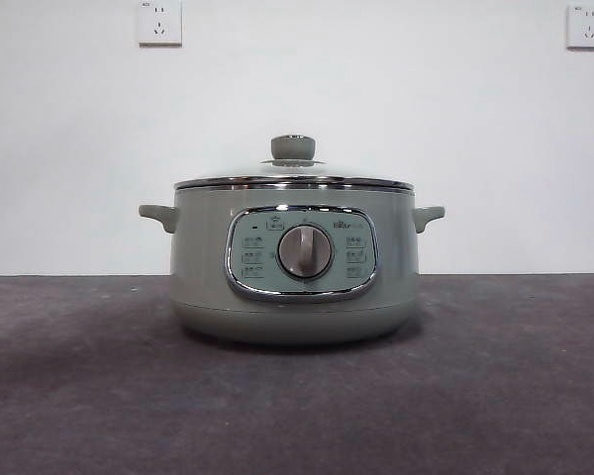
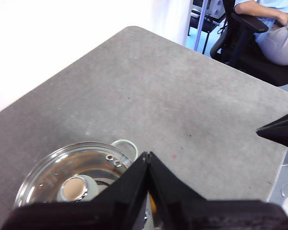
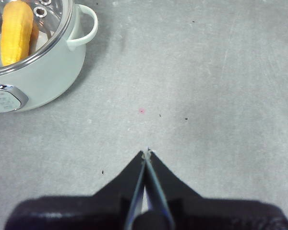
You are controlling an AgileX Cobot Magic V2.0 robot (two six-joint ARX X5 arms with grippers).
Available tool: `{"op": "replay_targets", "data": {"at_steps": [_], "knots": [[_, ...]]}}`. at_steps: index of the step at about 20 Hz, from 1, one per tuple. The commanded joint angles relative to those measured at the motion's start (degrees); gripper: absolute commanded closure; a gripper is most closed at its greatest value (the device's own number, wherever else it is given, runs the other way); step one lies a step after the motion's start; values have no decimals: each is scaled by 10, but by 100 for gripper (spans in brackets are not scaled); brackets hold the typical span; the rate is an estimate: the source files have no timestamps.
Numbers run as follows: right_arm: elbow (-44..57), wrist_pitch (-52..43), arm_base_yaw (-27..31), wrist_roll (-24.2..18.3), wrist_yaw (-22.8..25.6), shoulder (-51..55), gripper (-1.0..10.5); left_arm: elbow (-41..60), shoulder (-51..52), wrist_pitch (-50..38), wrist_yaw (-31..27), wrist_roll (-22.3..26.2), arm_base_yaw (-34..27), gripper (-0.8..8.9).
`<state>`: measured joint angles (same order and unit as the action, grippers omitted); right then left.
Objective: Pick up the corn,open the lid,put the corn in the pot,close the lid
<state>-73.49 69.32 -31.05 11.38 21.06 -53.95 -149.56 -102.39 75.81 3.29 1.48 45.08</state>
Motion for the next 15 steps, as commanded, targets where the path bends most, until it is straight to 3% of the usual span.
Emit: {"op": "replay_targets", "data": {"at_steps": [1,5,9,12,13,15], "knots": [[7,-3,0,6,2,-3,946,1,5,0,-4,16,-9,817],[7,-4,0,6,2,-6,947,78,72,2,-4,11,-46,817],[7,-3,0,6,2,-6,947,313,198,2,-50,-18,-109,817],[7,-3,0,6,2,-6,947,501,295,-10,-110,-19,-200,817],[7,-3,0,6,2,-6,947,571,336,-55,-112,-14,-229,817],[7,-3,0,6,2,-6,946,744,440,-242,-102,2,-283,817]]}}
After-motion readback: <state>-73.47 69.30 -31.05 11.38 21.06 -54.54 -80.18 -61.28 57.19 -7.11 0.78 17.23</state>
